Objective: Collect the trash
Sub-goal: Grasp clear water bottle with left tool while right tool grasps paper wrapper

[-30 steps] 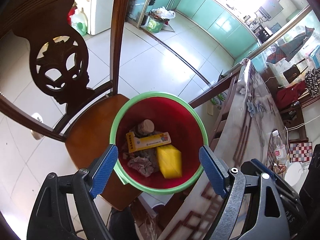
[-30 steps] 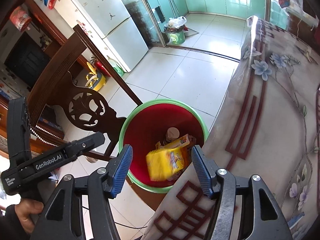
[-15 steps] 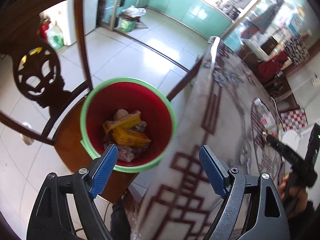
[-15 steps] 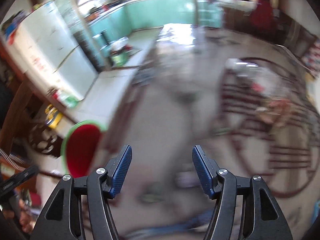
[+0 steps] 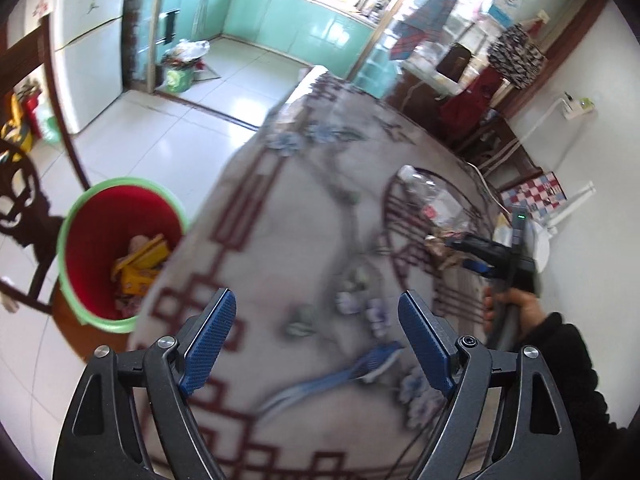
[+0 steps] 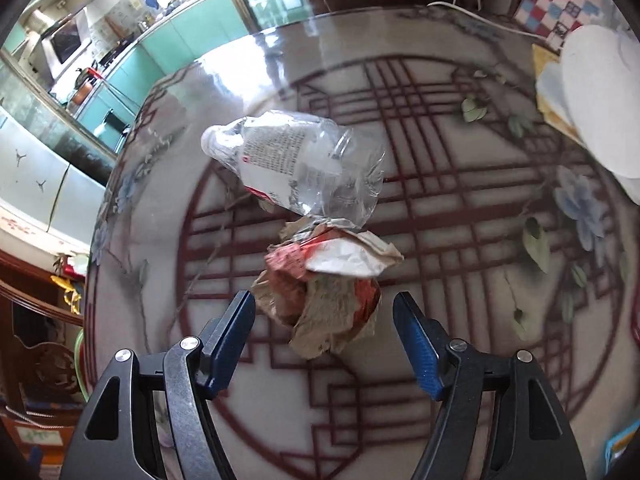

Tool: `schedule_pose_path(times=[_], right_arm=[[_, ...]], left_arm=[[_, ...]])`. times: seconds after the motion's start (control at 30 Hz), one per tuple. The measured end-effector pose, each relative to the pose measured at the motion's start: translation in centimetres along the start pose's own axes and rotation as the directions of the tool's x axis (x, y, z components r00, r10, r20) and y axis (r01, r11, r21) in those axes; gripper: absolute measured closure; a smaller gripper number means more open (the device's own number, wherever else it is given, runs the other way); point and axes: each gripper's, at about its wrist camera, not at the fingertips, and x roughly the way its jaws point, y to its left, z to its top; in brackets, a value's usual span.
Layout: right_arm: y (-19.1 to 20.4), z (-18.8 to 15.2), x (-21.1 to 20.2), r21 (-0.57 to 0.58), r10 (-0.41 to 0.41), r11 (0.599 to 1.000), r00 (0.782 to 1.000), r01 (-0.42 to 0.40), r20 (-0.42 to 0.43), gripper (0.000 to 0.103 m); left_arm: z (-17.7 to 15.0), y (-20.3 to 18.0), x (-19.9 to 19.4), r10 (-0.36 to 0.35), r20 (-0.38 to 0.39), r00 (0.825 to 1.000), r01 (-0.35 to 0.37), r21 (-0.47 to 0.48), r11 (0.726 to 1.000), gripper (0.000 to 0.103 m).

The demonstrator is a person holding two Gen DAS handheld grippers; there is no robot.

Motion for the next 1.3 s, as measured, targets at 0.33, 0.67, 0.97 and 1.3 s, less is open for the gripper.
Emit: schedule_pose_path(times=[0.33,0.67,0.97,1.3], right_arm=[[-3.7,-1.2,-4.0,-0.152,0.110,0.984,0.991,-0.097,0.079,0.058],[-10.2,-3.1,-10.6,-0.072,0.155,0.987,0.970,-0.144,0.187,0.058],[-13.5,-2.3,-9.6,-0.016,0.168,0.986,0.968,-0.168,0.186,0.057],[-13.5,-1.7,-7.7,-0.006,0.150,0.989,0.976,-0.151,0.156,0.057]], left_arm=[[5.9,-12.5,7.2,-0.099,0.006,0.995,0.099,0.006,0.995,0.014],[9.4,-21.7,24.2,0.029,-0.197,0.980,-0.035,-0.026,0.999,0.012],[8.1,-20.8,30.9,0.144,-0.285,0.948,-0.198,-0.169,0.965,0.012],[7.3,-20.5,30.0,0.133,-0.280,0.951,-0.164,-0.090,0.982,0.048]])
